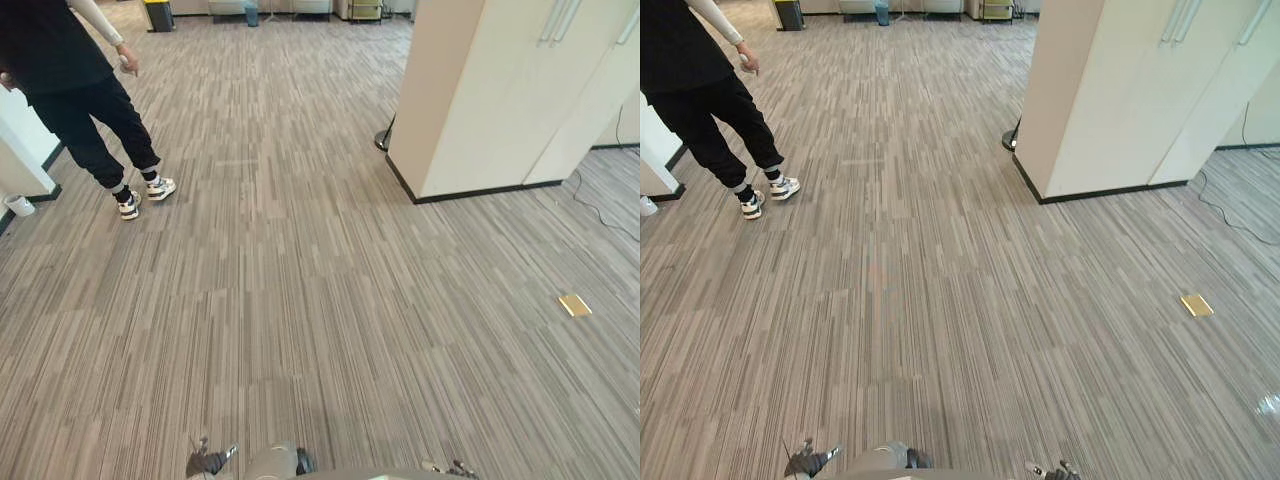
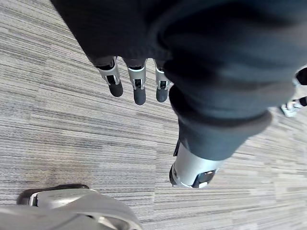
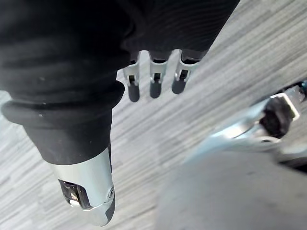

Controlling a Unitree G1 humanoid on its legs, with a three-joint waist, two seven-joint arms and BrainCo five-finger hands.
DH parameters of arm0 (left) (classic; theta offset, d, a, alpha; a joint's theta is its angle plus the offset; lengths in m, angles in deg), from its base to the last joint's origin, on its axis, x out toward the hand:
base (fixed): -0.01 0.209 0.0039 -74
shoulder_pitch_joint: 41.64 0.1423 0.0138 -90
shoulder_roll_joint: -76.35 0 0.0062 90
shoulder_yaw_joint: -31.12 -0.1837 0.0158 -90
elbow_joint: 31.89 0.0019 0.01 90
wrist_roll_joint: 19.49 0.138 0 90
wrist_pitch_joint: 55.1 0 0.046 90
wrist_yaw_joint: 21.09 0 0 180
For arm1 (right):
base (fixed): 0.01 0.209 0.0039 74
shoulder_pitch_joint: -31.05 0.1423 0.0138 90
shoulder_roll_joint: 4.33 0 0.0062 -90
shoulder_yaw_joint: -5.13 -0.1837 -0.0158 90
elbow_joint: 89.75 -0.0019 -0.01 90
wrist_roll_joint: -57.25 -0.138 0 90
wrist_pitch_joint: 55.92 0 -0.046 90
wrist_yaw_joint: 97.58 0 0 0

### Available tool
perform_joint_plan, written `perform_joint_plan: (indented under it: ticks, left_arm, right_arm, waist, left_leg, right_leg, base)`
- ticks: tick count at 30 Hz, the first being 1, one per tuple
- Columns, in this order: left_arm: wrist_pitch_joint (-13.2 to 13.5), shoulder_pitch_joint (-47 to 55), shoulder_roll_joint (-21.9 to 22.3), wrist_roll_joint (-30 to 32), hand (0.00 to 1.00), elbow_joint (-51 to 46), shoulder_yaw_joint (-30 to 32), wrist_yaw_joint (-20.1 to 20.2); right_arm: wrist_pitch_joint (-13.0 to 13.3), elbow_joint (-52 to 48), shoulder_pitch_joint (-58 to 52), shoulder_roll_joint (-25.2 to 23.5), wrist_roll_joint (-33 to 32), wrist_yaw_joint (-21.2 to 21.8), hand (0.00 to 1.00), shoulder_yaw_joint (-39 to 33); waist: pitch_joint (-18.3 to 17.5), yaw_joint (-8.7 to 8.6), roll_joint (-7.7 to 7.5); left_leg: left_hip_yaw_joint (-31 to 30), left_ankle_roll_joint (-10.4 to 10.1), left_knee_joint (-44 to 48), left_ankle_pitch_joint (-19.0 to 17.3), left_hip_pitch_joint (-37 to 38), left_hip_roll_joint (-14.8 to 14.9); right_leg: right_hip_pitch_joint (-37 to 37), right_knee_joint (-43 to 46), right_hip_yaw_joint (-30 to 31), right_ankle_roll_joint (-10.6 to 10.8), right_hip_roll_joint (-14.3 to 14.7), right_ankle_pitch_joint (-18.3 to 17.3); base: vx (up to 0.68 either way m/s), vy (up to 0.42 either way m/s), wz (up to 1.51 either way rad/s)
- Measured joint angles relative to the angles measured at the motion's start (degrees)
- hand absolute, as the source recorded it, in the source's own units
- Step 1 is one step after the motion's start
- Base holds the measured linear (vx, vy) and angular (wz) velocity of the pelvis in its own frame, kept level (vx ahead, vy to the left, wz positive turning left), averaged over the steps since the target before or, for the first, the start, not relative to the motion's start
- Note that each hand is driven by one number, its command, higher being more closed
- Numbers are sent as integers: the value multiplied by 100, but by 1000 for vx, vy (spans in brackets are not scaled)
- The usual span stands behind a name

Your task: Organize washtable

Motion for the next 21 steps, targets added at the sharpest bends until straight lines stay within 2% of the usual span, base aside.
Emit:
perform_joint_plan:
  ticks: [1, 2, 3, 4, 5, 6, 7, 8, 9, 10, 11, 12, 13, 14, 15, 17, 19, 20, 21]
  left_arm:
    - [2, -17, 22, -1, 0, 11, -44, 13]
    - [7, -60, 33, 0, 0, 8, -25, 13]
    - [9, -75, 34, -1, 0, 5, 2, 10]
    - [12, -106, 62, -1, 0, 0, 15, -2]
    - [13, -124, 89, -1, 0, -8, 14, -4]
    - [20, -151, 160, -1, 0, -26, 15, -5]
    - [35, -137, 183, -3, 0, -101, 50, -3]
    - [56, -77, 187, -5, 0, -144, 130, -2]
    - [79, -67, 342, -2, 0, -273, 417, -8]
    - [89, -69, 368, -2, 0, -290, 469, -7]
    - [119, -75, 504, -3, 0, -341, 623, -10]
    - [118, -105, 562, -6, 0, -357, 734, -10]
    - [109, -117, 763, -21, 0, -471, 941, -14]
    - [110, -127, 796, -29, 0, -499, 964, -16]
    - [109, -172, 780, -72, 0, -505, 961, -13]
    - [140, -166, 774, -75, 0, -614, 950, -14]
    - [149, -163, 778, -87, 0, -653, 893, -18]
    - [139, -161, 803, -108, 0, -616, 836, -21]
    - [139, -171, 835, -130, 0, -577, 844, -13]
  right_arm:
    - [28, -49, -57, -17, -40, 0, 0, -20]
    - [49, -90, -89, -48, -87, 0, 0, -17]
    - [46, -141, -103, -73, -114, -5, 0, -9]
    - [36, -262, -123, -99, -120, -12, 0, 10]
    - [37, -282, -149, -99, -137, -14, 0, 10]
    - [34, -304, -166, -84, -169, -17, 0, 13]
    - [10, -300, -184, -100, -172, -25, 0, 82]
    - [-4, -288, -236, -128, -175, -37, 0, 195]
    - [-23, -277, -273, -36, -190, -53, 0, 425]
    - [-24, -282, -276, -22, -188, -53, 0, 447]
    - [-21, -328, -279, 48, -181, -49, 0, 500]
    - [-24, -376, -286, 112, -170, -41, 0, 530]
    - [-37, -444, -281, 247, -168, -38, 0, 608]
    - [-49, -439, -265, 265, -168, -38, 0, 622]
    - [-80, -418, -263, 238, -168, -44, 0, 645]
    - [-114, -422, -255, 158, -163, -43, 0, 669]
    - [-114, -415, -219, 128, -165, -41, 0, 652]
    - [-103, -429, -228, 163, -166, -34, 0, 641]
    - [-100, -401, -209, 171, -165, -33, 0, 641]
  waist:
    - [21, -16, 91]
    - [31, -89, 68]
    - [33, -128, 55]
    - [29, -181, 71]
    - [29, -213, 94]
    - [37, -271, 152]
    - [35, -261, 97]
    - [39, -243, 26]
    - [37, -259, 38]
    - [33, -255, 36]
    - [28, -207, 97]
    - [30, -177, 238]
    - [121, -76, 409]
    - [147, -74, 438]
    - [165, -76, 361]
    - [204, -15, 191]
    - [179, 38, 118]
    - [152, 34, 201]
    - [155, 49, 208]
  left_leg:
    - [-25, -67, -392, 47, 453, 29]
    - [-75, -68, -600, 47, 776, 48]
    - [-119, -68, -669, 46, 886, 53]
    - [-189, -81, -798, 38, 1058, 102]
    - [-227, -115, -863, 19, 1136, 144]
    - [-321, -232, -1017, -46, 1306, 230]
    - [-399, -385, -1096, -109, 1484, 224]
    - [-464, -455, -969, -146, 1525, 219]
    - [-633, -662, 118, -72, 1311, 421]
    - [-647, -755, 454, -15, 1181, 479]
    - [-779, -900, 1793, 405, 570, 756]
    - [-873, -910, 2468, 765, 253, 912]
    - [-958, -944, 3829, 1176, -392, 1321]
    - [-954, -889, 4128, 1136, -600, 1432]
    - [-900, -854, 4311, 1022, -898, 1508]
    - [-614, -878, 3670, 773, -992, 1525]
    - [-371, -963, 1675, 693, -891, 1415]
    - [-362, -976, 119, 1170, -736, 1317]
    - [-376, -1081, -142, 1233, -693, 1299]
  right_leg:
    - [-174, -429, -396, -238, 15, -223]
    - [-375, -1071, -701, -384, 5, -345]
    - [-466, -1444, -798, -409, -6, -356]
    - [-602, -2296, -963, -445, -8, -318]
    - [-657, -2736, -1040, -441, -9, -279]
    - [-743, -3524, -1165, -512, 3, -11]
    - [-766, -4148, -1133, -563, 50, 443]
    - [-765, -4163, -1073, -648, 50, 842]
    - [-579, -3822, -1064, -639, 111, 879]
    - [-530, -3822, -1088, -634, 128, 808]
    - [-383, -3819, -1130, -696, 269, 601]
    - [-303, -3839, -1115, -747, 347, 528]
    - [-72, -3903, -1028, -879, 624, 333]
    - [51, -3947, -1013, -905, 692, 269]
    - [353, -4086, -970, -927, 712, 194]
    - [840, -4463, -786, -913, 681, 188]
    - [1177, -4797, -661, -796, 633, 192]
    - [1201, -4851, -603, -697, 672, 135]
    - [1198, -4847, -536, -655, 682, 107]
  base:
    - [533, 4, 21]
    - [526, -20, 28]
    - [452, -74, 47]
    - [372, -87, 51]
    - [483, -128, 73]
    - [516, -148, 63]
    - [547, -168, 53]
    - [687, -275, 43]
    - [564, -267, 29]
    - [538, -275, 21]
    - [391, -193, -7]
    - [474, -178, -43]
    - [464, -142, -50]
    - [441, -101, -52]
    - [417, -100, -26]
    - [454, -82, -42]
    - [316, 19, -55]
    - [232, 79, -41]
    - [295, 134, -41]
